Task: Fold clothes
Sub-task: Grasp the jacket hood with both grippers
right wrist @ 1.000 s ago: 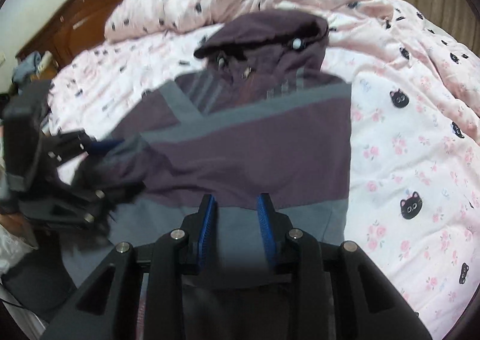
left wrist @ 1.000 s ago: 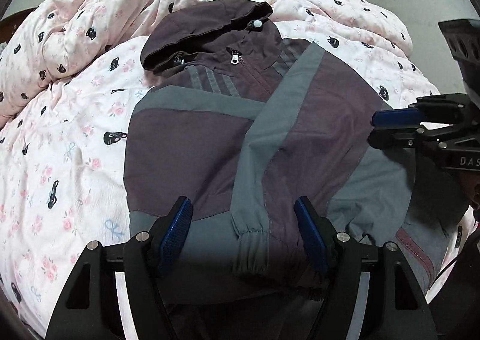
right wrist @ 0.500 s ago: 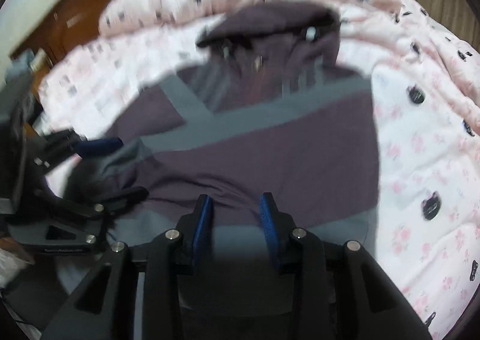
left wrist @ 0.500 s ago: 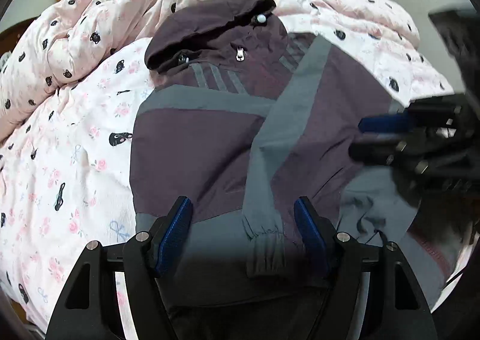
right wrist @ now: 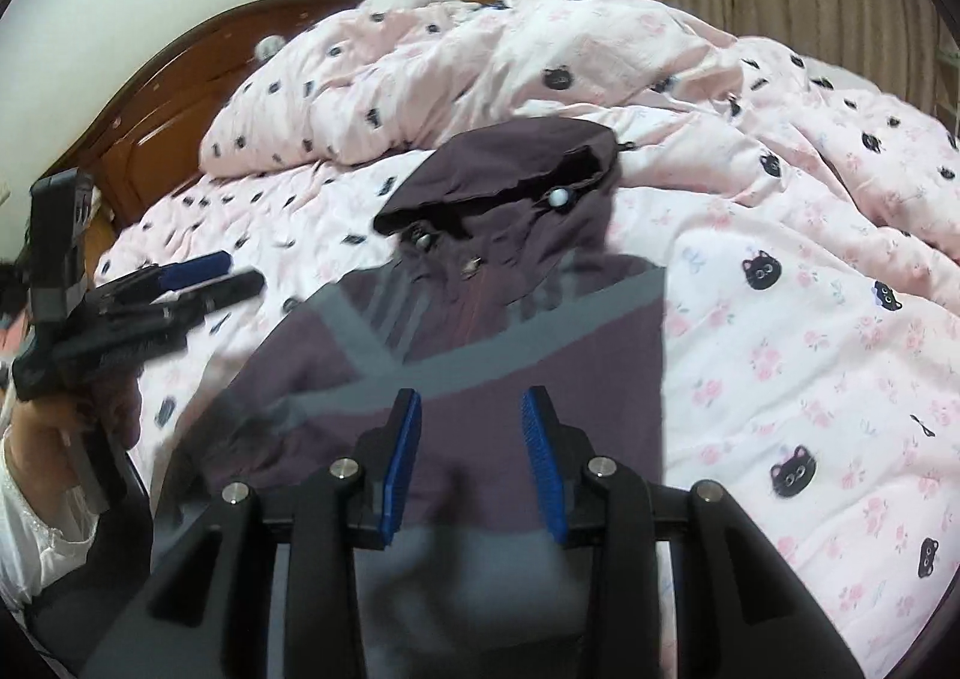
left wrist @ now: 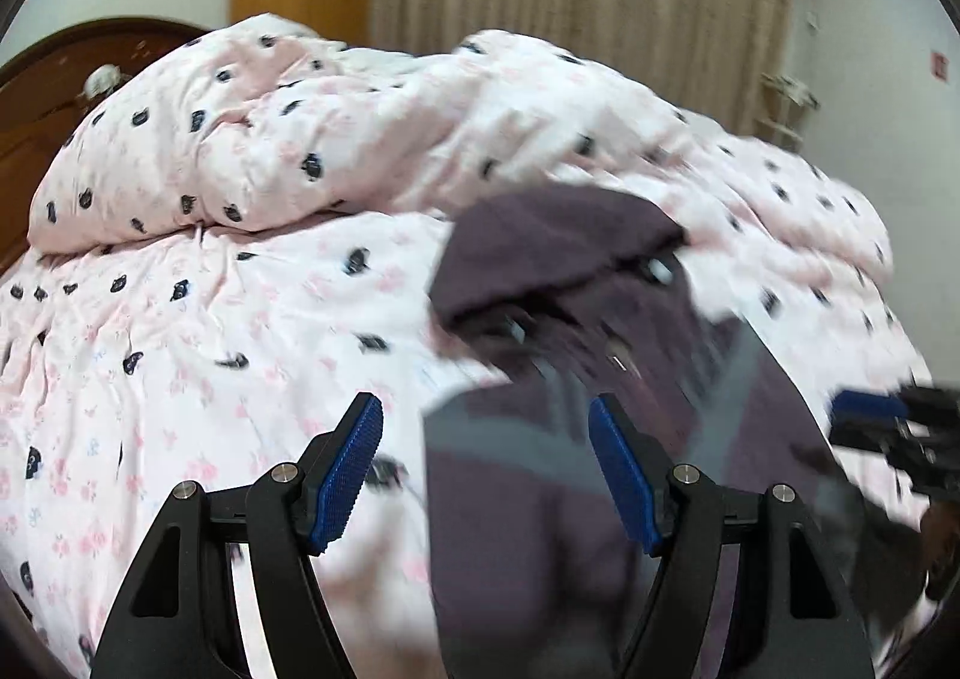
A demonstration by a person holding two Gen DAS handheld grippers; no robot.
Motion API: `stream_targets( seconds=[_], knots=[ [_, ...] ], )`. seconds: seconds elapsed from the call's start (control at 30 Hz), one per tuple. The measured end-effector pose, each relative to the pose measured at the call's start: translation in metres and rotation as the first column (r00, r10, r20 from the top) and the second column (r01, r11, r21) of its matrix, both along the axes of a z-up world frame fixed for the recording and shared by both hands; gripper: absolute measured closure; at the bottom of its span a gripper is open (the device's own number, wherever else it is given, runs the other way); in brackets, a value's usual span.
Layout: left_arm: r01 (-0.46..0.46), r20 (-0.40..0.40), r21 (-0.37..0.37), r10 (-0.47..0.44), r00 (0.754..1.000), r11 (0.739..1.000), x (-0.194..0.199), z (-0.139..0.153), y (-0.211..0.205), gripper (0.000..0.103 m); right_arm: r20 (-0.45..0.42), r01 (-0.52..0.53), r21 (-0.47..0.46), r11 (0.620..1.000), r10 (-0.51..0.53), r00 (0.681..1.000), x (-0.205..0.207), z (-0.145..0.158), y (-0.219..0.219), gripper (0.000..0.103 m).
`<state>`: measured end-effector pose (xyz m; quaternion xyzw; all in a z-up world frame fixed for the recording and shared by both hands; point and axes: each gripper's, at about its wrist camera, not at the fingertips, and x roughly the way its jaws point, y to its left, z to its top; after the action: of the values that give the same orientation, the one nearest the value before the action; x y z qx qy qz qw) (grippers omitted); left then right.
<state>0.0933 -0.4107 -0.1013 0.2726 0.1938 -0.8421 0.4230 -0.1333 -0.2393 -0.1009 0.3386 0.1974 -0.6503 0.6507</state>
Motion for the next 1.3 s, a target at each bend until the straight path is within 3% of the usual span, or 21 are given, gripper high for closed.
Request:
stream_targets(
  seconds=[0.23,0.37,0.53,0.63,0.8,1.17,1.23,1.3],
  knots=[
    [-0.098,-0.02,0.064,0.099,0.995,0.993,-0.007,-0.025,-0.076,0.037,-0.075,0.052,0.024,0.998,-0.05,0.996,-0.036,0.009,-0.049,0.066],
    [-0.123,0.022,0.078,0.121,0.992,0.989,-0.017,-0.044,-0.099,0.037,-0.133,0.096,0.028,0.995,-0.092,0.987,-0.054,0.015,-0.081,0.052],
    [-0.115,0.024,0.06,0.114,0.993,0.992,-0.028,-0.048,-0.111,0.036,-0.201,0.139,0.037,0.99,-0.129,0.971,-0.071,0.019,-0.125,0.052],
    [-0.099,-0.027,0.06,0.101,0.995,0.993,-0.029,-0.042,-0.124,0.037,-0.143,0.126,0.042,0.991,-0.119,0.983,-0.079,0.02,-0.147,0.051],
    [-0.069,-0.103,0.12,0.081,0.991,0.99,-0.028,-0.044,-0.148,0.036,0.036,0.105,0.058,0.993,-0.108,0.994,-0.104,0.024,-0.194,0.051],
    [-0.07,-0.108,0.195,0.093,0.99,0.978,-0.024,-0.062,-0.16,0.036,0.194,0.108,0.195,0.975,-0.146,0.97,-0.137,-0.011,-0.26,0.052],
    [-0.071,-0.116,0.198,0.095,0.989,0.978,-0.021,-0.061,-0.162,0.036,0.216,0.098,0.209,0.973,-0.143,0.966,-0.137,-0.017,-0.266,0.06],
    [-0.069,-0.122,0.203,0.096,0.988,0.977,-0.02,-0.059,-0.163,0.036,0.224,0.082,0.216,0.973,-0.131,0.966,-0.136,-0.02,-0.27,0.094]
  ],
)
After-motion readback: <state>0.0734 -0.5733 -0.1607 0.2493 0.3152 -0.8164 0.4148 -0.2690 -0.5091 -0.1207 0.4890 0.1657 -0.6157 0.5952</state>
